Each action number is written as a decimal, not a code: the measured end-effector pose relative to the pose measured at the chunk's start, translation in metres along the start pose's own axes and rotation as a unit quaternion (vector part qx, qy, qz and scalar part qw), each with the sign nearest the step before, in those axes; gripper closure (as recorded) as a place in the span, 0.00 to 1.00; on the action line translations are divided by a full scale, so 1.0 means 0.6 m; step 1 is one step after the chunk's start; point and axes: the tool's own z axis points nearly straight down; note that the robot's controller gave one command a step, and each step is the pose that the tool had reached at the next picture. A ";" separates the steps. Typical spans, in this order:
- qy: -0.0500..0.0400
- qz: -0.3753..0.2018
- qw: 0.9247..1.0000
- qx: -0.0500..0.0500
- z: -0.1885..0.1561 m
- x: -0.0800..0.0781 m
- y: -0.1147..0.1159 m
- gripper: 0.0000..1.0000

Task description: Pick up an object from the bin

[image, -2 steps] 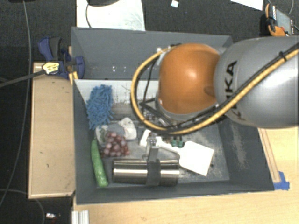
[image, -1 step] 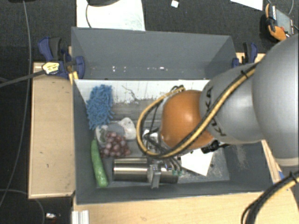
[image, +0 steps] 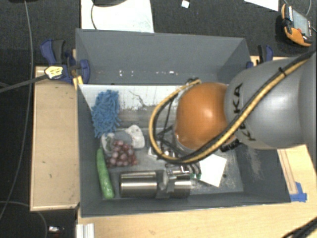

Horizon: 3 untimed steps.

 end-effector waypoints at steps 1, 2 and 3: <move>0.014 0.128 0.992 0.000 0.094 -0.002 0.053 0.00; -0.003 -0.007 1.000 -0.001 0.143 0.004 0.047 0.00; 0.015 0.192 0.981 0.000 0.144 -0.013 0.037 1.00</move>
Offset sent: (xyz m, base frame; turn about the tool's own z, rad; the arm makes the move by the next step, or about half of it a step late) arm -0.0042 0.0289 -0.0856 -0.0147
